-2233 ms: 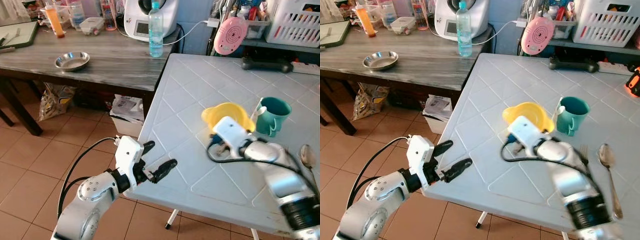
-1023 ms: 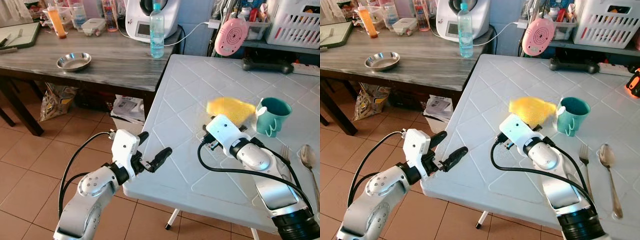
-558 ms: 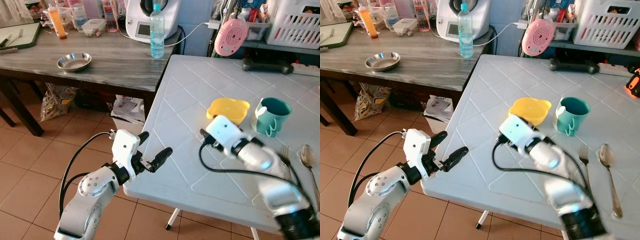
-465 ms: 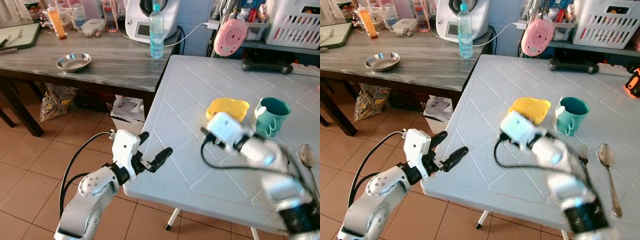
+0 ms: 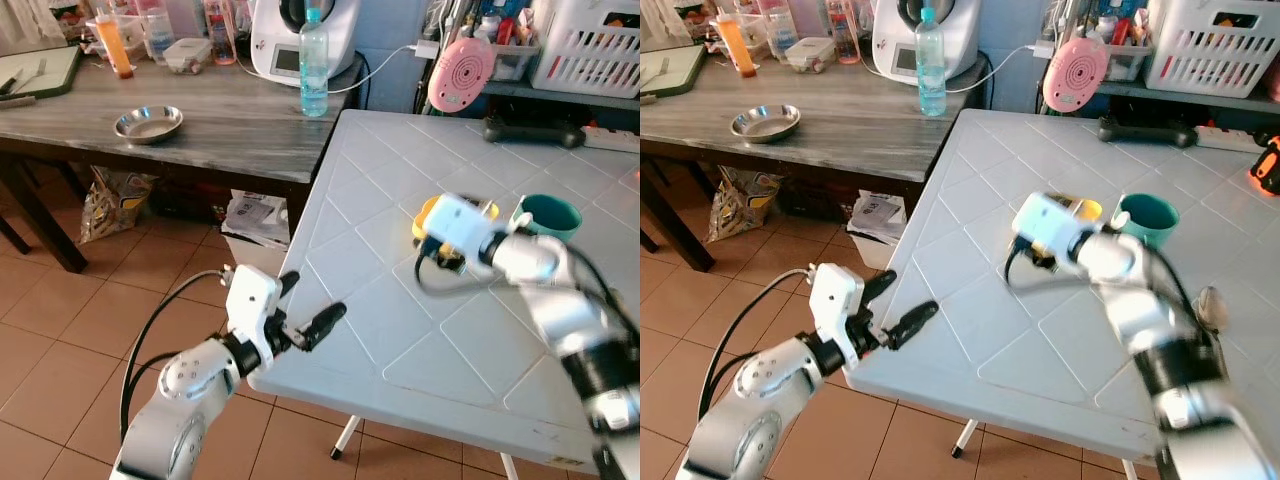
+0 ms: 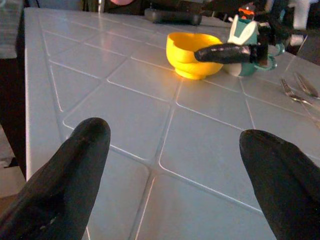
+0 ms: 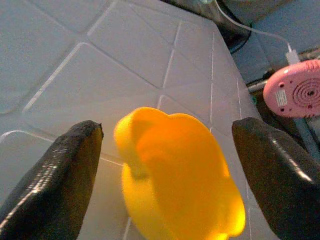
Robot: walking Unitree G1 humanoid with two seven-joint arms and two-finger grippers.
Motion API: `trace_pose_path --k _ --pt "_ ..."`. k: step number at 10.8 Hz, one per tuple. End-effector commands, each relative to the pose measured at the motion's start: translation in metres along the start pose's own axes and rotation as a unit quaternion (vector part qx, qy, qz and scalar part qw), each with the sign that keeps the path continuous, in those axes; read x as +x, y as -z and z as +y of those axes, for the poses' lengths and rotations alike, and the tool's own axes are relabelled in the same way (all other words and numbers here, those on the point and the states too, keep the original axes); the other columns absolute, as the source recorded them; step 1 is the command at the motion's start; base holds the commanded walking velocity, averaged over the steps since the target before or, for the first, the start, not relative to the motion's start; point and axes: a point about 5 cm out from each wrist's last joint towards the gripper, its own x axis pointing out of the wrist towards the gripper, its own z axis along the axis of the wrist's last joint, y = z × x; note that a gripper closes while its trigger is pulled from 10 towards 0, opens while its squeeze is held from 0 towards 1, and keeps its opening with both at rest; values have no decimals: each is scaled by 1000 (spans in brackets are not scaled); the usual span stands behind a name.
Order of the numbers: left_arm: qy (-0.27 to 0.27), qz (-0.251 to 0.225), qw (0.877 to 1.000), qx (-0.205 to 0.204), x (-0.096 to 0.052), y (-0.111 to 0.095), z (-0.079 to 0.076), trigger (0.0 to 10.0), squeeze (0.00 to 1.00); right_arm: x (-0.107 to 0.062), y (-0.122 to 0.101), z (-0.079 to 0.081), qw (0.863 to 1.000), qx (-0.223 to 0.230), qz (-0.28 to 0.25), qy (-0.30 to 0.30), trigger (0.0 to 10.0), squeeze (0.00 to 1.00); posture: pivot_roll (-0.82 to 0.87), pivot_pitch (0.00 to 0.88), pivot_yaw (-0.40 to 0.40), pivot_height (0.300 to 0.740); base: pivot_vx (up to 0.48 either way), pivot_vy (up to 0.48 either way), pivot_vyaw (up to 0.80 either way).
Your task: Setting the table
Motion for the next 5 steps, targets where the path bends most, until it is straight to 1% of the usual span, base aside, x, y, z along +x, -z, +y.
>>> trace_pose_path --k 1,2,3,4,5 --pt "-2 0 1000 5 -2 -3 -1 10000 0 0 0 -6 1000 15 -4 -6 10000 1000 -26 78 10 740 0 0 0" --pt "-4 2 1000 3 -3 -3 -1 10000 0 2 3 -8 999 26 2 -28 10000 1000 -28 83 12 740 0 0 0" --pt "-3 4 1000 2 -3 -2 -1 10000 0 4 5 -10 999 34 8 -35 10000 1000 -29 86 14 740 0 0 0" --pt "0 6 1000 2 -3 -2 -2 10000 0 8 7 -7 997 39 16 -58 10000 1000 -28 91 15 740 0 0 0" --pt "0 7 1000 1 -3 -2 -2 10000 0 10 7 -6 997 43 18 -65 10000 1000 -28 92 15 740 0 0 0"
